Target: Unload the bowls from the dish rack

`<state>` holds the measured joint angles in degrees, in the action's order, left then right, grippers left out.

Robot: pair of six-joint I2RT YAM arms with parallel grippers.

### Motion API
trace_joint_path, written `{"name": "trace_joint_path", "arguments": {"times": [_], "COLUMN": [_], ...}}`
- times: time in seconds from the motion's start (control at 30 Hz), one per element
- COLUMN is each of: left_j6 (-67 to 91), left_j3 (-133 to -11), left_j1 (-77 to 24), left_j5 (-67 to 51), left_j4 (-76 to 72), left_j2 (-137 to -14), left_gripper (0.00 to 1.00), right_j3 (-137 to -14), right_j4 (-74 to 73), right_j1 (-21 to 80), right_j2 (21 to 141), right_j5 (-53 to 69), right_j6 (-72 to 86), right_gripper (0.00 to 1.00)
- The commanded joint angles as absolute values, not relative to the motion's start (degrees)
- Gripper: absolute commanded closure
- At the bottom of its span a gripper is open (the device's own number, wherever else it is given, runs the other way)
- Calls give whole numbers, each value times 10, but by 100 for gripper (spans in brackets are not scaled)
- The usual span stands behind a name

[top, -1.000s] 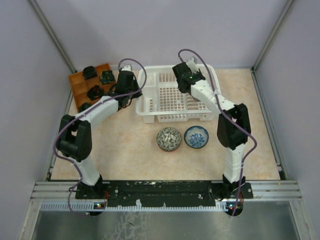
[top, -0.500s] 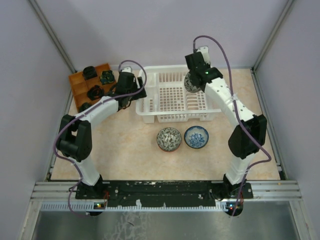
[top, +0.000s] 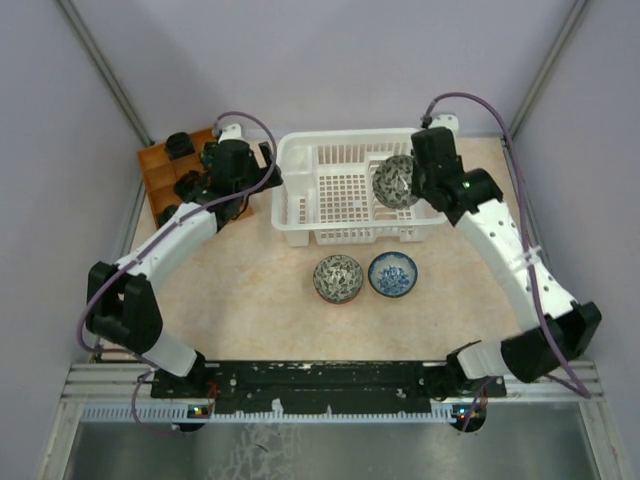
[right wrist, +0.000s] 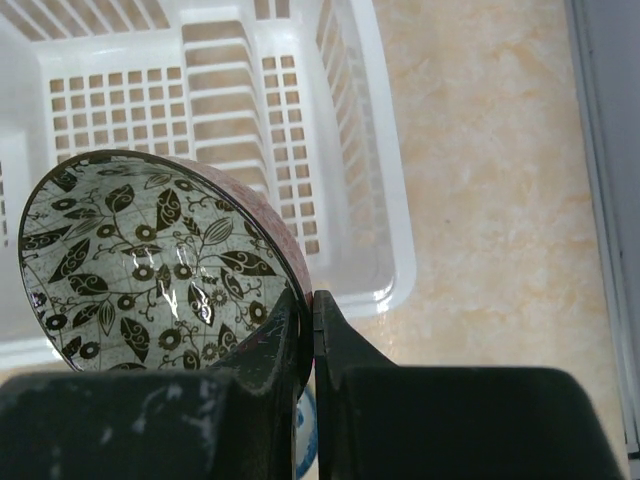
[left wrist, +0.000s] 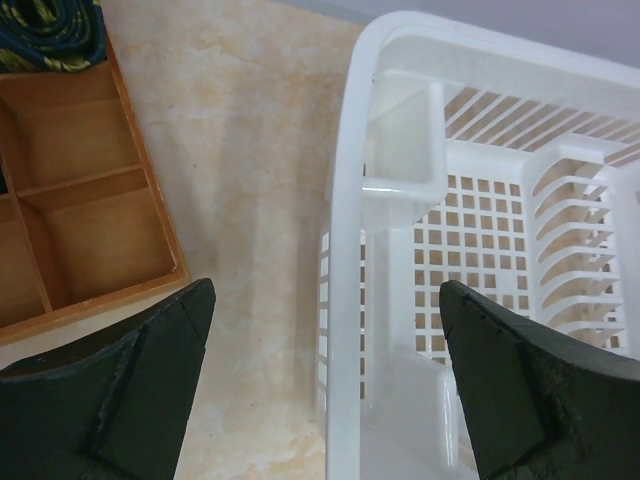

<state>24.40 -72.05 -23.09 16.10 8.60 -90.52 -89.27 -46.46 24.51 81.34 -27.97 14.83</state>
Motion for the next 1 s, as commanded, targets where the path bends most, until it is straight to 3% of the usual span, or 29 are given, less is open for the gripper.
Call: {"name": "trace_joint_path", "arguments": {"times": [0.0,0.47,0.97], "left_j6": [241,243,246], "left_j3": [-701,-630,-611], "left_j1": [-229,-233,-233], "left_j5": [165,154,149], "left_j4": [80,74,63], "left_j2": [-847,-755,-750], "left_gripper": [1,1,1], "right_j3": [-835,-608,-498], "right_j4": [-470,-493,-420], "right_j1": [244,263,267], "right_j2": [708,571,578], "right_j5": [-224,-131,-103], "right_j6": [197,278,313], "right_gripper": [100,100,100]}}
